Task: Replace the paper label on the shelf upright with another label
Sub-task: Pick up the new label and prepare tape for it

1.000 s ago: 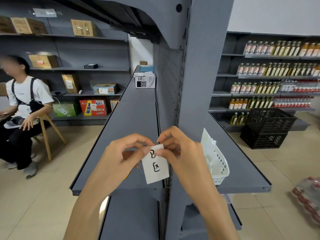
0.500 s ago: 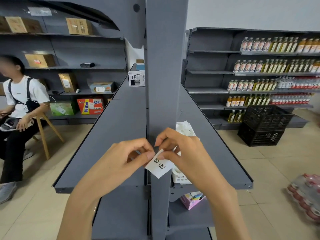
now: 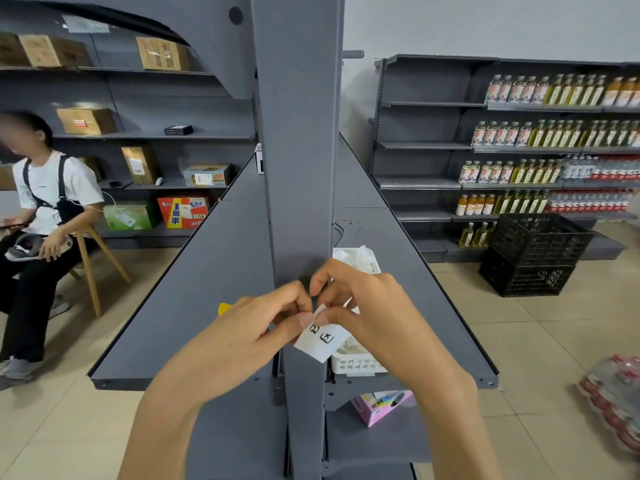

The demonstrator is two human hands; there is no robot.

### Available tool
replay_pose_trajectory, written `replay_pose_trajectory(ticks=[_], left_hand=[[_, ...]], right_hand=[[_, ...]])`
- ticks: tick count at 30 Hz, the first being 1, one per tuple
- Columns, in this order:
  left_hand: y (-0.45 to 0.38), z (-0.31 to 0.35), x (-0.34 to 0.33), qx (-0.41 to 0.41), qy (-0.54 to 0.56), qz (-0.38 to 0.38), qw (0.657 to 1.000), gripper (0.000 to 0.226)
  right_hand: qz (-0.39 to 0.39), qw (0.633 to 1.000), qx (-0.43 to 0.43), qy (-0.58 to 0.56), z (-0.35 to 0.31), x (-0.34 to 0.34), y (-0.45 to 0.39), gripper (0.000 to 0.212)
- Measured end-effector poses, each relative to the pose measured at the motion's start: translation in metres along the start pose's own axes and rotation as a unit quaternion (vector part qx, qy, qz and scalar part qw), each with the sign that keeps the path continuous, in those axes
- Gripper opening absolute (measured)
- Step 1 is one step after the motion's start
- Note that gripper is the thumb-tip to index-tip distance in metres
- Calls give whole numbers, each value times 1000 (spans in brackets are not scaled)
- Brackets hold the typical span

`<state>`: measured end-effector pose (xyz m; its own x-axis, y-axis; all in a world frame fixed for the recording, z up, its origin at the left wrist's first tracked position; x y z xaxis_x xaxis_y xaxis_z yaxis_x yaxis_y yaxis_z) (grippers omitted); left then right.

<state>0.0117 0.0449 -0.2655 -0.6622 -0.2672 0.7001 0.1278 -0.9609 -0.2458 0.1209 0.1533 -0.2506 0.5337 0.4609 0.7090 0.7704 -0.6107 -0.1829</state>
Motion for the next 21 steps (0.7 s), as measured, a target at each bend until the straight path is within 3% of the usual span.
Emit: replay_pose_trajectory(ticks=[8,21], left_hand=[[-2,-1,-1,-3,-19,1,1000,14],[-3,4,-4,-12,-47,-14,999,17]], right_hand=[[-4,1000,9,9,0,1,0,34],[-6,1000,15,14,4,0,-2,27]])
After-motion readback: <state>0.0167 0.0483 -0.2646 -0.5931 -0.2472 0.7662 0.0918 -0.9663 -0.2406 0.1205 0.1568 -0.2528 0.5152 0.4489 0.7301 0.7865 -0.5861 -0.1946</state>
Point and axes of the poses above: each hand's wrist, its own y-axis away from the middle knuckle, its own x-axis out of the back of the hand, z = x × y, the point moved 5 cm from there along -y, towards the middle knuckle, and after that the axes turned 9 degrees about -x, right-handed, at the moved point
